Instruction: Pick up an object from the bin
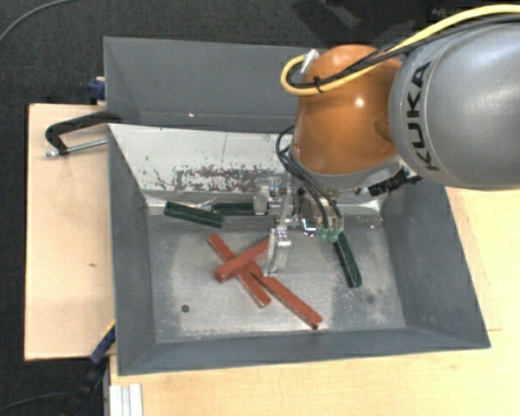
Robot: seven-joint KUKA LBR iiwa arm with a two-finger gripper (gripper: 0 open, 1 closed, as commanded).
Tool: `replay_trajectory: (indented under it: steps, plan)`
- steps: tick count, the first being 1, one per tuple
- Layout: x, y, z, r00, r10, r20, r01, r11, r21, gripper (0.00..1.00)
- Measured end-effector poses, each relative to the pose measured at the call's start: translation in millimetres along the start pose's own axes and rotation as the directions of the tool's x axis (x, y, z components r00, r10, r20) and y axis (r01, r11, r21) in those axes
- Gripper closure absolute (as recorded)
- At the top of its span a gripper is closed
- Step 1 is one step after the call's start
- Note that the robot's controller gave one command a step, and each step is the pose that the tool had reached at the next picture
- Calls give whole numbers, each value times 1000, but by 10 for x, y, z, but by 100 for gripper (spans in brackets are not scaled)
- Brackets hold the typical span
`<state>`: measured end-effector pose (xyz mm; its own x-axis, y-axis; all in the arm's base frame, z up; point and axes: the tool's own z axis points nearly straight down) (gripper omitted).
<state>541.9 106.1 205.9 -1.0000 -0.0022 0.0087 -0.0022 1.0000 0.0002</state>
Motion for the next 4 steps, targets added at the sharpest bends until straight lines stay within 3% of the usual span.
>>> replay_trajectory:
  steps: [1,2,3,4]
  plan:
    - [172,-398,1361,987,-159,16,159,987,0,0]
    - [148,-394,1309,987,-159,23,159,987,1,100]
    - [483,-277,-271,993,-113,22,113,994,0,100]
    - [487,-281,-225,994,-112,14,112,994,0,0]
